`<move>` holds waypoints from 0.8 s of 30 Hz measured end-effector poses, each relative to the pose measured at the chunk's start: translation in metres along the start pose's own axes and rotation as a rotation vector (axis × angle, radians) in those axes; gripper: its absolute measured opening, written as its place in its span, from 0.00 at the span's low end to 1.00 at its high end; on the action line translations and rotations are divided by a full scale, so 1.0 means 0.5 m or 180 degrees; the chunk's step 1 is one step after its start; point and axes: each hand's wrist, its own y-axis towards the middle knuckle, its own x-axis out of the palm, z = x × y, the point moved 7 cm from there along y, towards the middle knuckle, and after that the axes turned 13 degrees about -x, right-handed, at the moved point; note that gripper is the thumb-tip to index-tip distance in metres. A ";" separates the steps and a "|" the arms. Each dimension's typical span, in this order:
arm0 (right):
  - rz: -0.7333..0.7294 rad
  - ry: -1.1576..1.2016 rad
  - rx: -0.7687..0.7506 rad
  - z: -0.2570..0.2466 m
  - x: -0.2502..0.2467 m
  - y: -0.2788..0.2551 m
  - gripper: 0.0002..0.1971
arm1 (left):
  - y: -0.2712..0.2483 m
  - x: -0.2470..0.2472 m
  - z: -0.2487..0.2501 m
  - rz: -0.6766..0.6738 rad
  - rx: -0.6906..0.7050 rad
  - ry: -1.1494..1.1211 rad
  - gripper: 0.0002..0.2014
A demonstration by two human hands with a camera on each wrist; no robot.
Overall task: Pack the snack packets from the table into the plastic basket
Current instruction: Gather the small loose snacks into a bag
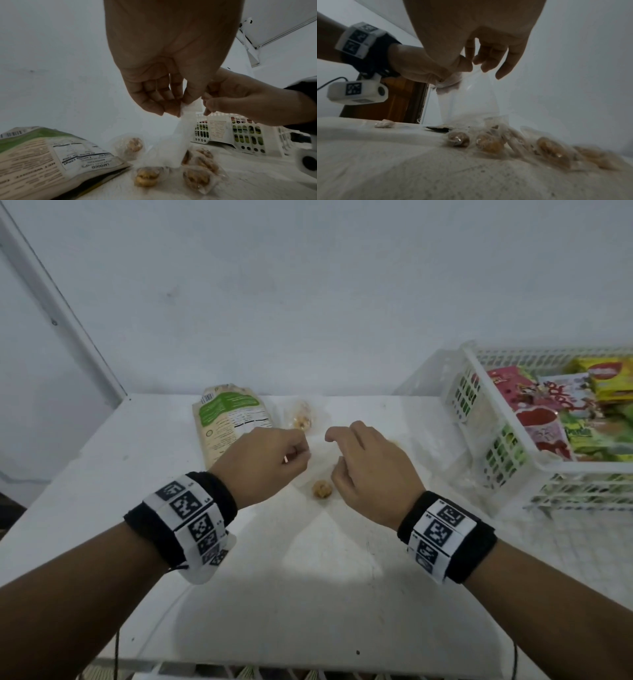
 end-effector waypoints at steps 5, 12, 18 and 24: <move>0.0148 -0.0638 -0.0497 -0.013 0.015 0.018 0.19 | 0.007 -0.006 0.000 -0.0106 0.0005 -0.0159 0.09; 0.0281 -0.0571 -0.0589 -0.006 0.015 0.032 0.12 | 0.013 -0.015 -0.005 -0.0238 -0.0064 -0.0644 0.08; 0.0386 -0.0647 -0.0714 -0.004 0.008 0.043 0.10 | 0.018 -0.026 -0.009 -0.0192 -0.0105 -0.0606 0.08; 0.0305 -0.0537 -0.0686 0.006 0.014 0.030 0.12 | 0.030 -0.086 -0.060 0.0399 -0.0431 -0.0927 0.07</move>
